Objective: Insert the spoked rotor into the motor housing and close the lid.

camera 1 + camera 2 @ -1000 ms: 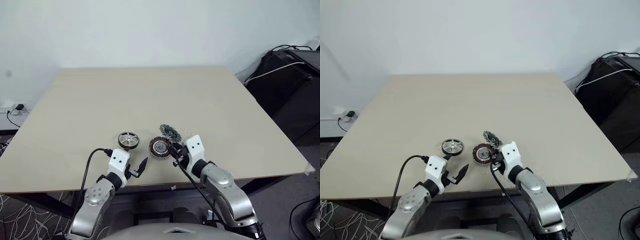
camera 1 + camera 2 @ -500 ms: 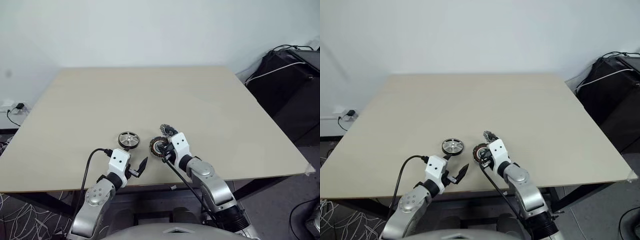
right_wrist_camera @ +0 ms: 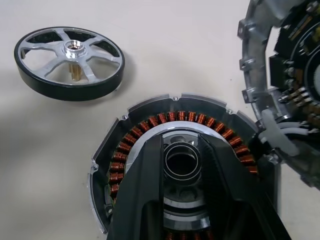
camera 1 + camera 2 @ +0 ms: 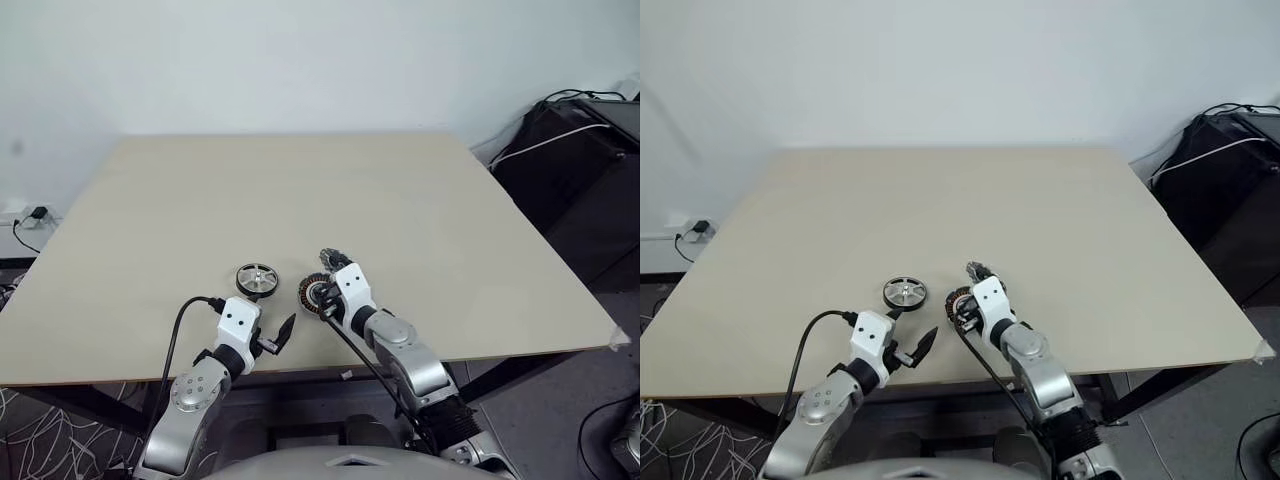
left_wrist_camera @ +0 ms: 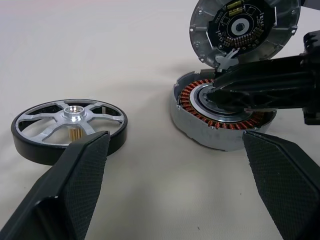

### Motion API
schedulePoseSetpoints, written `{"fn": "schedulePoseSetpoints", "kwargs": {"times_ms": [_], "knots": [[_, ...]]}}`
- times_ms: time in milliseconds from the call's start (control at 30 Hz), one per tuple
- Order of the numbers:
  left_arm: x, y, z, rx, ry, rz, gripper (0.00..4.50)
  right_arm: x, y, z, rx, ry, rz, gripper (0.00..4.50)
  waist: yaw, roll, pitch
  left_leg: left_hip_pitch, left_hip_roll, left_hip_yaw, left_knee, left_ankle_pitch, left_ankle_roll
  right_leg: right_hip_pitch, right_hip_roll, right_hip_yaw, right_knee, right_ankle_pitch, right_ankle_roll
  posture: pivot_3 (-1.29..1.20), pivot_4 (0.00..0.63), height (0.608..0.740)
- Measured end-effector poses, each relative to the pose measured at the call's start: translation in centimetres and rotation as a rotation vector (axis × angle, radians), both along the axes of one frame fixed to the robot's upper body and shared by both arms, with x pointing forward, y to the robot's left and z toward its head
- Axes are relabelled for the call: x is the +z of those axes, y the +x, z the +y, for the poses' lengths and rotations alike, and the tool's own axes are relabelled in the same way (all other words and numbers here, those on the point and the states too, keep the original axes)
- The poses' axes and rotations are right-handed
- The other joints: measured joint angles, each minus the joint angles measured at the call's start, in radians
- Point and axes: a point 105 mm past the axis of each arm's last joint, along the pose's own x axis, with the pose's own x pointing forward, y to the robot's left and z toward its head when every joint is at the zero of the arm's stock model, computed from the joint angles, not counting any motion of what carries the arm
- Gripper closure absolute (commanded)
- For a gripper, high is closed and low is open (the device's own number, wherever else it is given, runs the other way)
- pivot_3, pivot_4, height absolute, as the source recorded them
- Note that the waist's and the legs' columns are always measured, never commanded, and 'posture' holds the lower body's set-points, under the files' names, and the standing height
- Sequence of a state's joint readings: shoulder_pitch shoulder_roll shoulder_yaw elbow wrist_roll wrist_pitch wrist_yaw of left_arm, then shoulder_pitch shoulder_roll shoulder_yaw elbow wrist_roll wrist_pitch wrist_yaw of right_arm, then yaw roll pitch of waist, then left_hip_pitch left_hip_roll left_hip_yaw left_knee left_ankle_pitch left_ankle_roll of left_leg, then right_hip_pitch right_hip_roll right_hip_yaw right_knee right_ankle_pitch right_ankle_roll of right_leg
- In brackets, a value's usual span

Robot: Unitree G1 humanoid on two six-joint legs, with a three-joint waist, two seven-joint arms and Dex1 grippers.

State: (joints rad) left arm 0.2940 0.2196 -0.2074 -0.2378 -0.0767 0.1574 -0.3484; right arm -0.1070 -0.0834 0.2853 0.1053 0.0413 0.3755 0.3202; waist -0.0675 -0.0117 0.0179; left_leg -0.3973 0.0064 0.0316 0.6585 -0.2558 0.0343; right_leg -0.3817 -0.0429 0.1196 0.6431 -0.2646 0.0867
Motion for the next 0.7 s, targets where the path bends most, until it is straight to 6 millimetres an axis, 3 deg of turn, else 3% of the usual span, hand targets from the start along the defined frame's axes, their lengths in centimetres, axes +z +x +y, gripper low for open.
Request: {"fn": "schedulePoseSetpoints", "kwargs": {"times_ms": [67, 233, 367, 467, 567, 633, 700], "knots": [[0.0, 0.0, 0.0, 0.0, 0.0, 0.0, 0.0, 0.0, 0.1, 0.0, -0.001, 0.001, -0.001, 3.82, 0.0, 0.0, 0.0, 0.0, 0.0, 0.0, 0.0, 0.0, 0.0, 0.0, 0.0, 0.0, 0.0, 0.0, 0.0, 0.0, 0.0, 0.74], [0.0, 0.0, 0.0, 0.001, 0.0, 0.0, 0.0, 0.0, 0.3, -0.3, -0.021, 0.007, -0.001, 2.18, 0.0, 0.0, 0.0, 0.0, 0.0, 0.0, 0.0, 0.0, 0.0, 0.0, 0.0, 0.0, 0.0, 0.0, 0.0, 0.0, 0.0, 0.74], [0.0, 0.0, 0.0, 0.001, 0.0, 0.001, 0.0, 1.0, -0.2, -0.5, -0.004, 0.036, -0.027, 2.18, 0.0, 0.0, 0.0, -0.001, 0.0, 0.0, 0.0, 0.0, 0.001, -0.001, 0.0, 0.0, 0.0, 0.0, 0.0, 0.0, 0.0, 0.74], [0.0, 0.0, 0.0, 0.0, 0.0, 0.0, 0.0, 3.1, -0.8, 0.1, 0.041, 0.078, -0.081, 2.77, -0.001, 0.001, 0.0, 0.0, 0.0, 0.0, 0.0, 0.001, 0.001, -0.001, 0.0, 0.0, 0.0, 0.0, 0.0, 0.0, 0.0, 0.74], [0.0, 0.0, 0.0, 0.0, -0.001, -0.001, 0.0, 4.6, -1.5, 0.9, 0.1, 0.09, -0.115, 3.76, 0.0, 0.0, 0.0, 0.0, 0.0, 0.0, 0.0, 0.0, 0.001, 0.0, 0.0, 0.0, 0.0, 0.0, 0.0, 0.0, 0.0, 0.74], [0.0, 0.0, 0.0, 0.0, -0.001, -0.002, 0.0, 4.5, -1.7, 1.1, 0.107, 0.083, -0.105, 4.37, 0.0, 0.0, 0.0, 0.0, 0.0, 0.0, 0.0, 0.0, 0.0, 0.0, 0.0, 0.0, 0.0, 0.0, 0.0, 0.0, 0.0, 0.74], [0.0, 0.0, 0.0, 0.0, -0.001, -0.002, 0.0, 4.0, -1.7, 0.9, 0.099, 0.057, -0.084, 4.46, 0.001, 0.0, 0.0, 0.0, 0.0, 0.0, 0.0, 0.0, 0.0, 0.0, 0.0, 0.0, 0.0, 0.0, 0.0, 0.0, 0.0, 0.74]]}}
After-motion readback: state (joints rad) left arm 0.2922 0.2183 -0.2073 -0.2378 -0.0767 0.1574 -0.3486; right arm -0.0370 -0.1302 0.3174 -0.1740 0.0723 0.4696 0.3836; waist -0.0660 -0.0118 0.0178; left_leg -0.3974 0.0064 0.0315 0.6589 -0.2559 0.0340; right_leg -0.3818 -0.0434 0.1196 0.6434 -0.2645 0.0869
